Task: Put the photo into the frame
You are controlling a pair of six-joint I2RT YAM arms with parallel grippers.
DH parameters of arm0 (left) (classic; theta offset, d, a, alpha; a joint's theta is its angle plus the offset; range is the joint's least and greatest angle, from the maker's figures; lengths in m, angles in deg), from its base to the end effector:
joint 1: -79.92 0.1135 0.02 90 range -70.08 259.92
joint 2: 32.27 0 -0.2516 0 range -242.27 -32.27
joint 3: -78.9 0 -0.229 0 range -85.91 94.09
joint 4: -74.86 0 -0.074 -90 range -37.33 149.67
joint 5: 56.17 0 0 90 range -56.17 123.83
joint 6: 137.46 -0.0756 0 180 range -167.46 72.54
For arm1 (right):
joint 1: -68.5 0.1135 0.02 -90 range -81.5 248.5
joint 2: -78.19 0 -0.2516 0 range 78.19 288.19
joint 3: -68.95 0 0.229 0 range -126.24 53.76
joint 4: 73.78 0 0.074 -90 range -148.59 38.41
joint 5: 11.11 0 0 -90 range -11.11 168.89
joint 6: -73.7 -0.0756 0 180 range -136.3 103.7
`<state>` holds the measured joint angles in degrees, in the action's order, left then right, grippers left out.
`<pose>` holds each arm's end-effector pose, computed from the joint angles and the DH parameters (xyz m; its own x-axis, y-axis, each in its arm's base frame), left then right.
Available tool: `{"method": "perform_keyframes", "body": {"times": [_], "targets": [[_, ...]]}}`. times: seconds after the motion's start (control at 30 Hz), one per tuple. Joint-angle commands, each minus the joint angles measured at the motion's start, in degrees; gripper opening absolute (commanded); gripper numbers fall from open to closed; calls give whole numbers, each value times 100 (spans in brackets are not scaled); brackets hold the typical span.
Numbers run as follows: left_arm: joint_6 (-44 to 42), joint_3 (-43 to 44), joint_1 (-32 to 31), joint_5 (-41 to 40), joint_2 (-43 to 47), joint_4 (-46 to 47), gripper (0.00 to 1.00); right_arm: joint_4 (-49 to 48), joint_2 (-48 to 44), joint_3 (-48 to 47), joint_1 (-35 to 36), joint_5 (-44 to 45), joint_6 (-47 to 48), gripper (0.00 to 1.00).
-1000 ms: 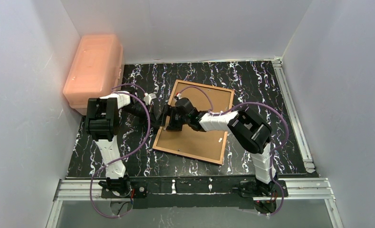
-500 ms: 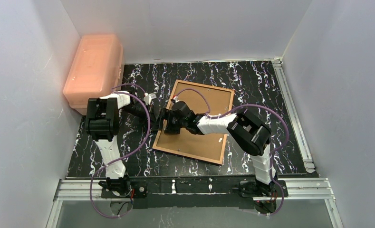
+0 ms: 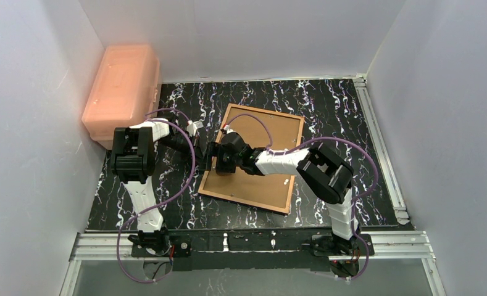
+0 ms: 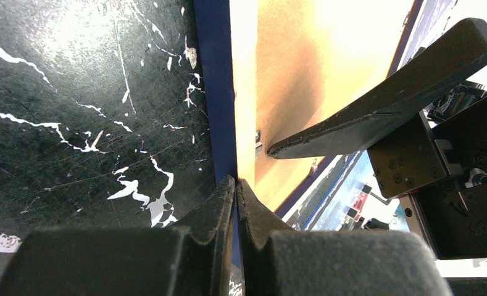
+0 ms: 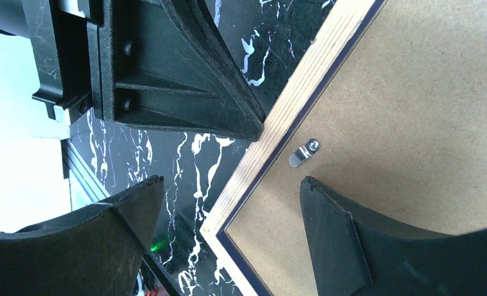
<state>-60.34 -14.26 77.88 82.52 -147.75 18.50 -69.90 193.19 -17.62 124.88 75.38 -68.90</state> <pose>0.3378 -0.0689 0.1074 -0.9507 0.1811 -0.2518 0.3086 0.6329 -0.7100 0.2475 0.3806 0.1526 -0.8628 0.1345 -0.4873 -0.2871 0.6631 0.6913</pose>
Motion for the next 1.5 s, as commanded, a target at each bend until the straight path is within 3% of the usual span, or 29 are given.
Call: {"method": "perform_keyframes", "body": {"times": [0.0, 0.83, 1.27, 1.47], "targets": [[-185, -103, -27, -296, 201, -140, 3, 143, 118, -120, 1, 76, 134, 89], [-274, -258, -29, -230, 280, -159, 3, -105, 570, -599, -4, 112, 262, 88], [-250, -175, -26, -234, 382, -255, 2, 5, -641, -152, -53, 162, 652, 89], [-213, -149, -28, -114, 377, -300, 3, -44, -701, 198, -73, 86, 569, 89]]}}
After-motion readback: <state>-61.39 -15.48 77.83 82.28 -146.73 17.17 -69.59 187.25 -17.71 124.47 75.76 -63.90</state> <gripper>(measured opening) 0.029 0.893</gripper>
